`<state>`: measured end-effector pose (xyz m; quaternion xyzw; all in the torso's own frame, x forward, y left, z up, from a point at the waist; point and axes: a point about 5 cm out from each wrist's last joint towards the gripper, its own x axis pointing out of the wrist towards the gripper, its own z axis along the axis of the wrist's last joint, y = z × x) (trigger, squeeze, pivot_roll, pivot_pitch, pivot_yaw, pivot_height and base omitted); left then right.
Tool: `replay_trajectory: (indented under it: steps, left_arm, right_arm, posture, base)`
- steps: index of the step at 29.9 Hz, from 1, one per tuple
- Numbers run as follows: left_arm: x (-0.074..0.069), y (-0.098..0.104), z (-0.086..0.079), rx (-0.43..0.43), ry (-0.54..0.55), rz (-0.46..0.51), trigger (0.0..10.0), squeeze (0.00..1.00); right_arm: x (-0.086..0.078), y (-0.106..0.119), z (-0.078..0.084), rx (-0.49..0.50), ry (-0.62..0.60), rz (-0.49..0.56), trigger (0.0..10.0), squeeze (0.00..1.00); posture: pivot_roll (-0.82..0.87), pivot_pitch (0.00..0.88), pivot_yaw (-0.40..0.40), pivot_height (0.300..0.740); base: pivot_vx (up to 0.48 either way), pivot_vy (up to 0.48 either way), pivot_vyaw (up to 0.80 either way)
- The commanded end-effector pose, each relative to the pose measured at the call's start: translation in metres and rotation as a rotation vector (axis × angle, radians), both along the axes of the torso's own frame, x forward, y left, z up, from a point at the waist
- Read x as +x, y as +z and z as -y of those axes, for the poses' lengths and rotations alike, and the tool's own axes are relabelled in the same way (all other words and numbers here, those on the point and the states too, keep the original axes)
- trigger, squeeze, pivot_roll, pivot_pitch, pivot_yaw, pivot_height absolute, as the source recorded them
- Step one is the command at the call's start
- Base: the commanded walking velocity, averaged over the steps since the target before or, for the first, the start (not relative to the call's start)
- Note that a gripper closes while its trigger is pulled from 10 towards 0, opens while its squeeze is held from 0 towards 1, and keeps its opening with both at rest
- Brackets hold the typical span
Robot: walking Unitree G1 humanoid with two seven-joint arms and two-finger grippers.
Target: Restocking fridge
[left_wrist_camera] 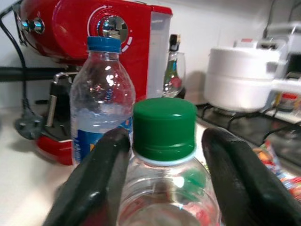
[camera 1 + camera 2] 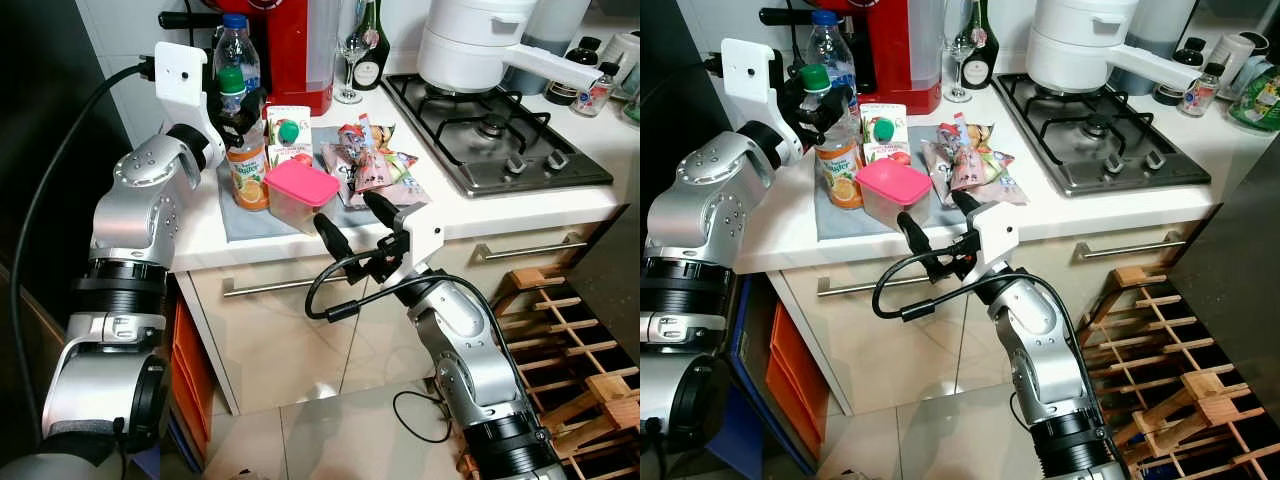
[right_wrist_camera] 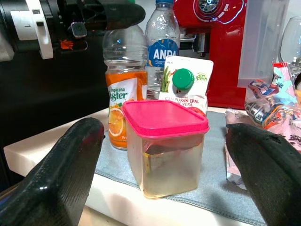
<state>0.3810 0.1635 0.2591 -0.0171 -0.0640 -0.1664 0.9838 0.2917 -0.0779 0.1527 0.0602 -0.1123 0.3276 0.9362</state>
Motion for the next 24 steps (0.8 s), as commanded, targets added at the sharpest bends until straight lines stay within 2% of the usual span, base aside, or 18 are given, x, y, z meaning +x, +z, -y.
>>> replay_trajectory:
  steps: [1, 5, 9, 18, 21, 24]
  left_arm:
    - [0.001, -0.038, 0.001, -0.031, -0.012, -0.186, 0.0, 0.0]
    - [0.0, -0.038, 0.006, -0.046, -0.04, -0.185, 0.0, 0.0]
    - [-0.003, -0.04, 0.012, -0.026, -0.06, -0.17, 0.0, 0.0]
    - [-0.002, -0.046, 0.01, -0.014, -0.038, -0.174, 0.0, 0.0]
    - [0.0, -0.035, 0.005, -0.033, -0.002, -0.128, 0.0, 0.0]
    - [-0.001, -0.004, -0.003, -0.039, 0.018, -0.006, 0.0, 0.0]
  right_arm:
    - [0.003, -0.001, 0.002, -0.015, -0.008, -0.004, 10.0, 0.0]
    - [0.003, -0.001, 0.002, -0.015, -0.01, -0.006, 10.0, 0.0]
    - [0.003, -0.002, 0.001, -0.016, -0.011, -0.009, 10.0, 0.0]
    - [0.003, -0.003, 0.0, -0.018, -0.011, -0.012, 10.0, 0.0]
    - [0.004, -0.003, 0.001, -0.02, -0.012, -0.011, 10.0, 0.0]
    - [0.005, -0.003, 0.003, -0.019, -0.021, -0.011, 10.0, 0.0]
  posture:
    - [-0.04, 0.0, 0.0, 0.74]
    - [-0.03, 0.0, 0.001, 0.74]
    - [-0.03, 0.0, 0.003, 0.74]
    - [-0.03, 0.0, 0.002, 0.74]
    - [-0.03, 0.0, 0.002, 0.74]
    - [-0.03, 0.0, 0.004, 0.74]
  base:
    - [0.0, 0.0, 0.0]
    - [0.0, 0.0, 0.0]
    - [0.0, 0.0, 0.0]
    - [0.0, 0.0, 0.0]
    - [0.0, 0.0, 0.0]
    - [0.0, 0.0, 0.0]
